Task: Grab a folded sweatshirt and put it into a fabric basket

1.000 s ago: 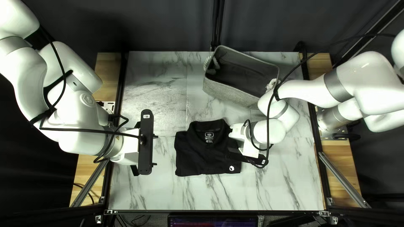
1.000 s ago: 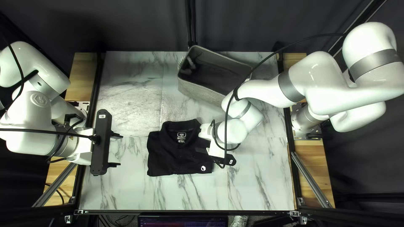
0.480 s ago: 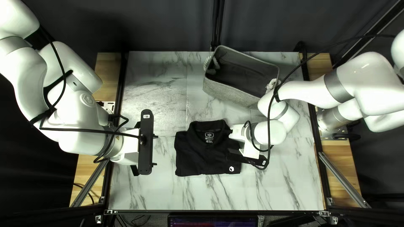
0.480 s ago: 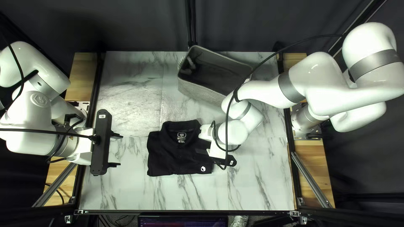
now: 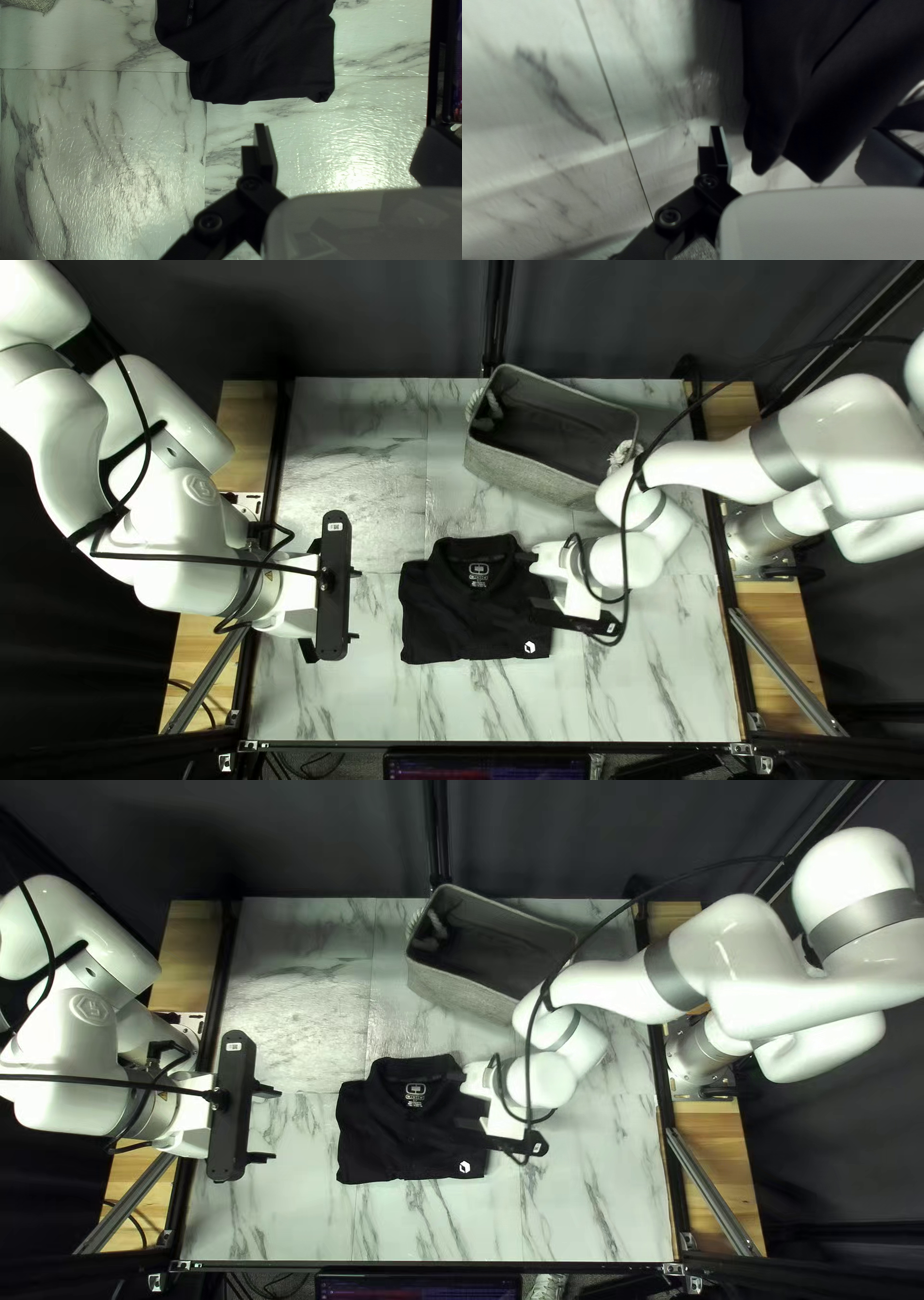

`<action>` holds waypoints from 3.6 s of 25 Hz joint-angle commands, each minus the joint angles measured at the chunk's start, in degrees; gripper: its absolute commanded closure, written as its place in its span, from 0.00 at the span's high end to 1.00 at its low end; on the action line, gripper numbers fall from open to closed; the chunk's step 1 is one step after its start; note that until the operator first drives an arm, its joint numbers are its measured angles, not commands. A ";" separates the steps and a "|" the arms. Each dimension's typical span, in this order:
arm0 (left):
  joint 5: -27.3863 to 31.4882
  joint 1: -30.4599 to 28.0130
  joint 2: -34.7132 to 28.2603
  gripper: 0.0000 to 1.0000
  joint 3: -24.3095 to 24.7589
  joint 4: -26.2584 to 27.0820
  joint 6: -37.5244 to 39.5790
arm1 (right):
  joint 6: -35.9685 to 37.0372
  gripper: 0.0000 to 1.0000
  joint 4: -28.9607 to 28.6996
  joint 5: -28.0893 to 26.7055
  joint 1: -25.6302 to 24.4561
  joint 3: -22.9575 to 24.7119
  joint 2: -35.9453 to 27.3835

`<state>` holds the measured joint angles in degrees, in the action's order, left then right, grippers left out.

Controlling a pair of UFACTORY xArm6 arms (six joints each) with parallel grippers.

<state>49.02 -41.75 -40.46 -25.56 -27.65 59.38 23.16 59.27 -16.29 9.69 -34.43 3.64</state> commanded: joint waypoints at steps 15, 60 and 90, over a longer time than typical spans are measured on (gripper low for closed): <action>0.00 0.00 0.00 1.00 0.00 0.00 0.00 | -18.99 1.00 33.09 12.28 -7.18 -4.13 5.65; 0.00 0.00 0.00 1.00 0.00 0.00 0.00 | -4.46 0.00 8.74 5.49 -3.27 -0.76 1.53; 0.00 0.00 0.00 1.00 0.00 0.00 0.00 | 5.22 0.00 -13.78 -9.45 4.82 -5.53 3.22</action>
<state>49.02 -41.75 -40.46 -25.56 -27.65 59.38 27.01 45.47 -26.86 15.03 -40.49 7.16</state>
